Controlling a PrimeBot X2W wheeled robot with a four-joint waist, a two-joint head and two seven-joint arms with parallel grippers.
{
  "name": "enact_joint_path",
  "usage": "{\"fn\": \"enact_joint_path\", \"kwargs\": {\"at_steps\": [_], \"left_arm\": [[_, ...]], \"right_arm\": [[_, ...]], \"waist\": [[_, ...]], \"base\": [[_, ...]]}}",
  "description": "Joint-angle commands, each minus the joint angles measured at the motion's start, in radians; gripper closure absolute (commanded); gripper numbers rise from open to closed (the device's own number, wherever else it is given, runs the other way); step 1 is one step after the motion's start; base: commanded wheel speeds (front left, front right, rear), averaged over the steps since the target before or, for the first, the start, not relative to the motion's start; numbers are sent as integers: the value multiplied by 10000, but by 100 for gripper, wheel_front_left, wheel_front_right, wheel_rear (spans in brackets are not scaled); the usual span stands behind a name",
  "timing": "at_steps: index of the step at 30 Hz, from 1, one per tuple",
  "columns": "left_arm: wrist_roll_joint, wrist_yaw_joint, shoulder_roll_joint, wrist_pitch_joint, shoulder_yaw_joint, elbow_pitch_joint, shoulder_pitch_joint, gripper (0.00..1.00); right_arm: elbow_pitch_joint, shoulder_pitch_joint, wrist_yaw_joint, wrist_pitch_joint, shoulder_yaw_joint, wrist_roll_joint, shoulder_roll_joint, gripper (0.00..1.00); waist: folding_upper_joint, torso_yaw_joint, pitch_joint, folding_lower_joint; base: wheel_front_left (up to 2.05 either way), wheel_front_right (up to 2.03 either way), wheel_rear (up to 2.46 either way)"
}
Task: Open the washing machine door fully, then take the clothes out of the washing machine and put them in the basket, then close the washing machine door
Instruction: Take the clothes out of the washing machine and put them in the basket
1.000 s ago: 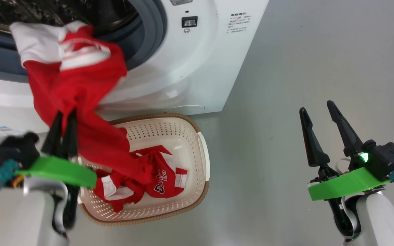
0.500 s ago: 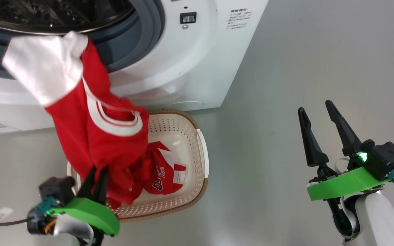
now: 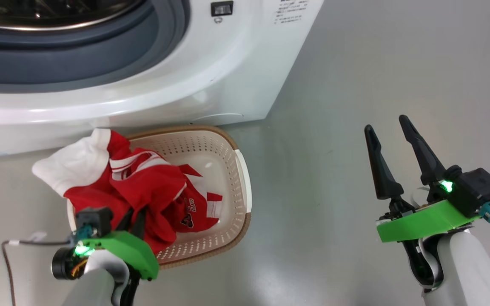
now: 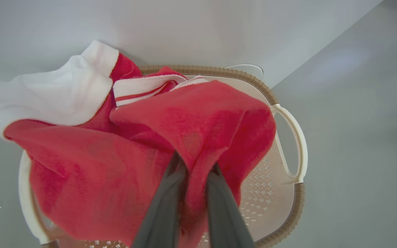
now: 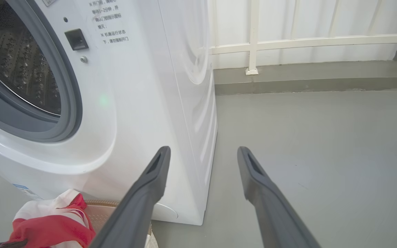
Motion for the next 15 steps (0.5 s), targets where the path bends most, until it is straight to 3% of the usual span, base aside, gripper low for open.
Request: {"fn": "enact_joint_path", "kwargs": {"at_steps": [1,10,15], "left_arm": [[64,-179,101,-162,131,622,-467,100],[-63,-546,-184,58,-620,3709,-1990,100],[-393,-578,-294,331,-1107,4292,-2435,100]], "right_arm": [[-251,-116,16,-48,254,95,59,0],[-246,-437,16,-48,357,129,228,0],[-250,-591,16,-48,454,144,321,0]], "waist": [[0,-130,192,0],[0,-552,713,0],[0,-781,985,0]], "base": [[0,0,0],[0,0,0],[0,0,0]]}}
